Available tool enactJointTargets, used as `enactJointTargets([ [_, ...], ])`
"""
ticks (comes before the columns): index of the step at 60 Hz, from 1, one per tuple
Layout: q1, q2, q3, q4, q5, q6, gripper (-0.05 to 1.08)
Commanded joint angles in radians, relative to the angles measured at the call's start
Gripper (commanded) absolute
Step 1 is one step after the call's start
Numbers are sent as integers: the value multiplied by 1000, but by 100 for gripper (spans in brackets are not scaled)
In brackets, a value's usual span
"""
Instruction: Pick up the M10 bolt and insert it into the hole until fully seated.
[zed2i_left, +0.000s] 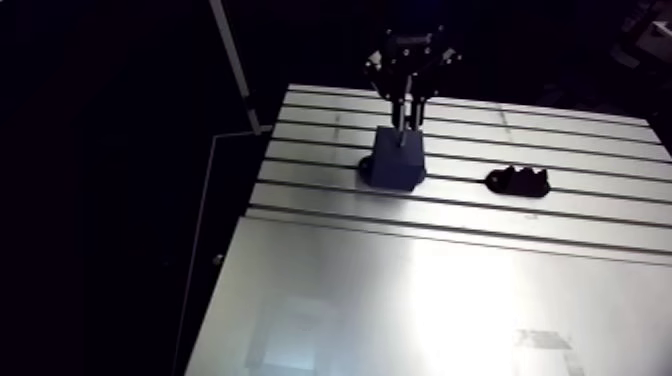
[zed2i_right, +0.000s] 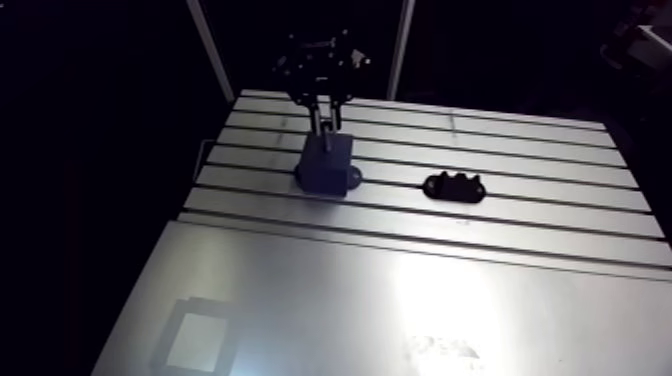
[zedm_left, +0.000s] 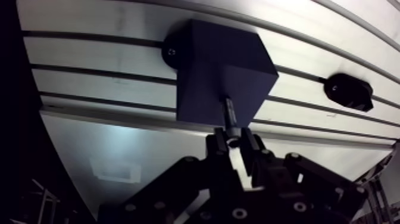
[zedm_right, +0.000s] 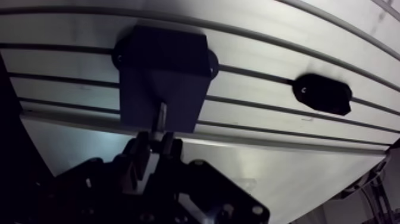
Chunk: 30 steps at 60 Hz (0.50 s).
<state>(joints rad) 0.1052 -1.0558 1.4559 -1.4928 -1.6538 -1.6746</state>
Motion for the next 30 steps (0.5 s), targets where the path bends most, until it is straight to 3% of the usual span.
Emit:
enactJointTargets([
  [1, 0, 0, 1, 0, 1, 0, 108],
  [30, -1, 1, 11, 0, 0, 2, 108],
])
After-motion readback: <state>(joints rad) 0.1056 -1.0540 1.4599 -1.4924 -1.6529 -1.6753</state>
